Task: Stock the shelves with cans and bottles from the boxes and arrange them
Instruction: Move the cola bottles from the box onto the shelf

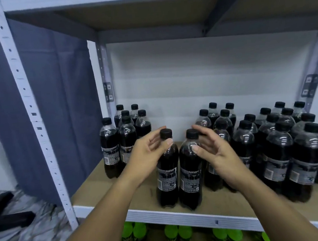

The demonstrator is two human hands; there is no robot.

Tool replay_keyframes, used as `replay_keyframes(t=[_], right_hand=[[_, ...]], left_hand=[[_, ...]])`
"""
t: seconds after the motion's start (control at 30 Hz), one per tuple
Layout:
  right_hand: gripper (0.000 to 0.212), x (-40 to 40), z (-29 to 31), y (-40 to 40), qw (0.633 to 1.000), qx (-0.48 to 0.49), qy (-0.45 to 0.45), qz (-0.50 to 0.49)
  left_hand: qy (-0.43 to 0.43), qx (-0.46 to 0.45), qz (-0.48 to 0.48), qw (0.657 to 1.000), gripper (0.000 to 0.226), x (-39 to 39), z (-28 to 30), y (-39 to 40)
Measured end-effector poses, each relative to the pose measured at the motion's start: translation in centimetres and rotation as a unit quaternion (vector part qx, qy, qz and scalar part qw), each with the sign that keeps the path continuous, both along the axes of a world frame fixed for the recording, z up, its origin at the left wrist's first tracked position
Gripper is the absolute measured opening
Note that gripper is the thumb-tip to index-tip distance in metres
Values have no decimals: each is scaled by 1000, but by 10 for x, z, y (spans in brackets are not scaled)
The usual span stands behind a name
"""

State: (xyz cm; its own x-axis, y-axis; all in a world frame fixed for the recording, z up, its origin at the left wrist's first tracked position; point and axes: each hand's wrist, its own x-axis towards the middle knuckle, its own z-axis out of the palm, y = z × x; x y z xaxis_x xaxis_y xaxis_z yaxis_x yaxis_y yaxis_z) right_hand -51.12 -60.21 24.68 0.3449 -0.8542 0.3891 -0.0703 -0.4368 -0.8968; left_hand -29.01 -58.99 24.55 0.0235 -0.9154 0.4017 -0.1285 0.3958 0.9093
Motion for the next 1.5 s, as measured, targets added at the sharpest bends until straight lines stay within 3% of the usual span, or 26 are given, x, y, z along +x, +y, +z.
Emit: replay_keyframes(t=[0.13, 0.23, 0.37, 0.53, 0.73, 0.9, 1.17, 1.33, 1.5], right_hand=[[82, 10, -72, 28, 994, -12, 35, -102], [77, 15, -118, 35, 977, -23, 103, -186], [75, 26, -128, 28, 962, -48, 146, -224], [77, 46, -125, -10, 960, -40, 172, -220], [76, 75, -131, -76, 952, -20, 148, -266], [72, 89, -132, -123, 964, 33, 83, -250], [72, 104, -150, -184, 945, -27, 83, -316], [80, 107, -134, -179, 944, -80, 58, -316], [84, 108, -90, -174, 922, -209, 46, -323]], left_hand=[[43, 24, 35, 998, 57, -8, -56, 20], [26, 56, 62, 996, 57, -11, -103, 38], [-43, 50, 166, 984, 55, -5, -131, 36], [-93, 48, 166, 981, 45, -1, -127, -6], [-168, 45, 222, 959, 73, -1, -133, -85], [-182, 47, 230, 955, 55, -5, -132, -135], [-146, -10, 234, 961, 39, -3, -142, -178], [-144, -42, 232, 961, 68, -11, -134, -183], [-129, -158, 232, 951, 77, -20, -81, -182]])
